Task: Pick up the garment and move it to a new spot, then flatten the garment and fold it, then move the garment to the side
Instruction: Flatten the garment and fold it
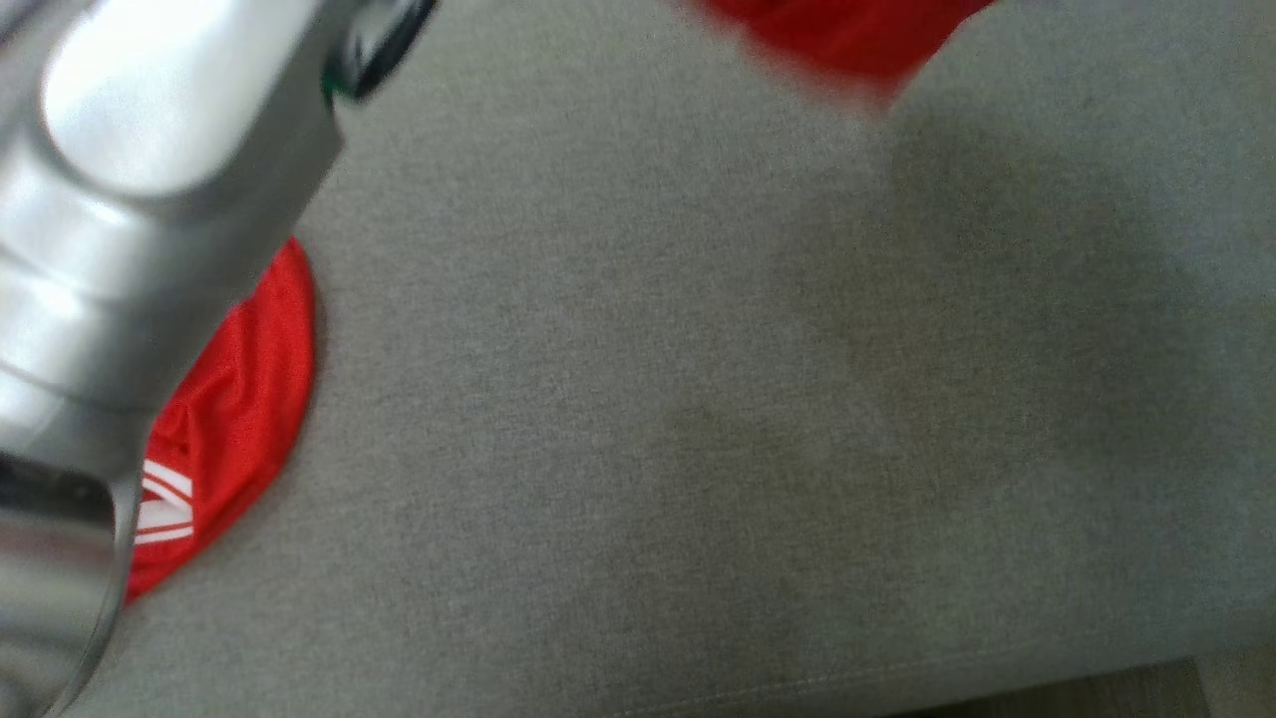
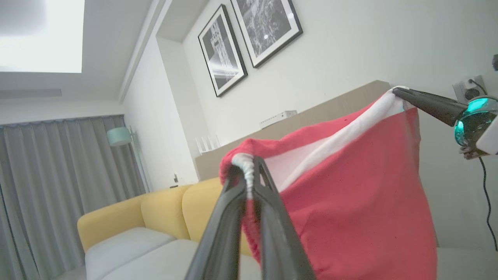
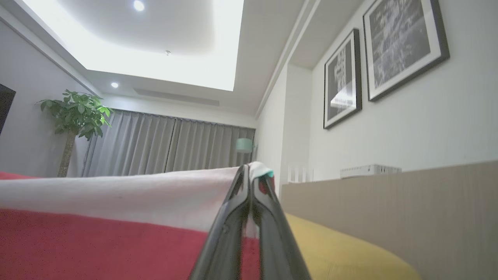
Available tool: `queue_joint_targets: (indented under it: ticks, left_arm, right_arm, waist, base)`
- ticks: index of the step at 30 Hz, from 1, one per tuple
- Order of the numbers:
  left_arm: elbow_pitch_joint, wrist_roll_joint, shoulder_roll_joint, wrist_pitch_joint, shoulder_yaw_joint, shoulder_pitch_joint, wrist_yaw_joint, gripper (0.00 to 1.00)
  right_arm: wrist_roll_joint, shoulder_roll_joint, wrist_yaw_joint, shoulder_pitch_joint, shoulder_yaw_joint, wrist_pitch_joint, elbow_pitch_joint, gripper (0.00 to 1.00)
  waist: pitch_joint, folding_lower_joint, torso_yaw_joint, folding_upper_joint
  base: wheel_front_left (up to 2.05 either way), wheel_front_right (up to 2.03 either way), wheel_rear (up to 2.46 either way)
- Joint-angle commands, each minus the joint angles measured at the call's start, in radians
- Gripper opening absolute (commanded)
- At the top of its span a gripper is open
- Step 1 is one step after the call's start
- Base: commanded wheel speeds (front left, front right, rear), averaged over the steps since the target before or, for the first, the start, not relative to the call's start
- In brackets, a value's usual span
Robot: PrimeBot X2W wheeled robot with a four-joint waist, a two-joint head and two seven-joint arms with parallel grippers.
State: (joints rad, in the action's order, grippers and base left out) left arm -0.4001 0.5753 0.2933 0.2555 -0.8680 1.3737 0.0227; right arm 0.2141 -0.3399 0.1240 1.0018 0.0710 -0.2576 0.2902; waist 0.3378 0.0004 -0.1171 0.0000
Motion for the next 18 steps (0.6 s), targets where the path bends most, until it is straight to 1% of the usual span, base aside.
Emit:
queue_joint_targets:
  ticks: [1,4,7,9,13,18]
  left_arm:
    - [0.004,-0.012,0.022,0.004,0.053,0.038,0.005,0.0]
    - [0.027,-0.042,-0.002,0.006,0.11,0.014,0.022,0.0]
    - [0.068,-0.08,0.002,0.006,0.136,-0.121,0.051,0.0]
    - [0.09,-0.096,0.003,0.006,0.146,-0.248,0.064,0.0]
    - [0.125,-0.113,0.003,0.006,0.148,-0.544,0.087,0.0]
    - [0.153,-0.132,0.0,0.006,0.143,-0.907,0.096,0.0]
  right_arm:
    - [-0.012,-0.008,0.007,-0.002,-0.013,-0.004,-0.039,0.0]
    - [-0.025,-0.032,0.007,-0.027,-0.023,-0.004,-0.076,0.0]
    - [-0.021,-0.035,0.007,-0.142,-0.055,-0.004,-0.101,0.0]
    - [-0.013,-0.024,0.007,-0.254,-0.072,-0.004,-0.111,0.0]
    - [0.006,0.016,0.007,-0.503,-0.062,-0.004,-0.136,0.0]
    - [0.034,0.049,0.007,-0.785,-0.062,-0.004,-0.155,0.0]
  waist:
    - [0.03,-0.0004,-0.012,0.0]
    - [0.041,-0.0004,-0.008,0.0]
    - [0.041,-0.0004,-0.002,0.0]
    - [0.033,-0.0004,0.005,0.0]
    - [0.006,-0.0004,0.016,0.0]
    - [-0.06,-0.0004,0.013,0.0]
  base:
    - [0.0,0.0,0.0]
    - [0.0,0.0,0.0]
    - [0.0,0.0,0.0]
    - [0.0,0.0,0.0]
    - [0.0,0.0,0.0]
    - [0.0,0.0,0.0]
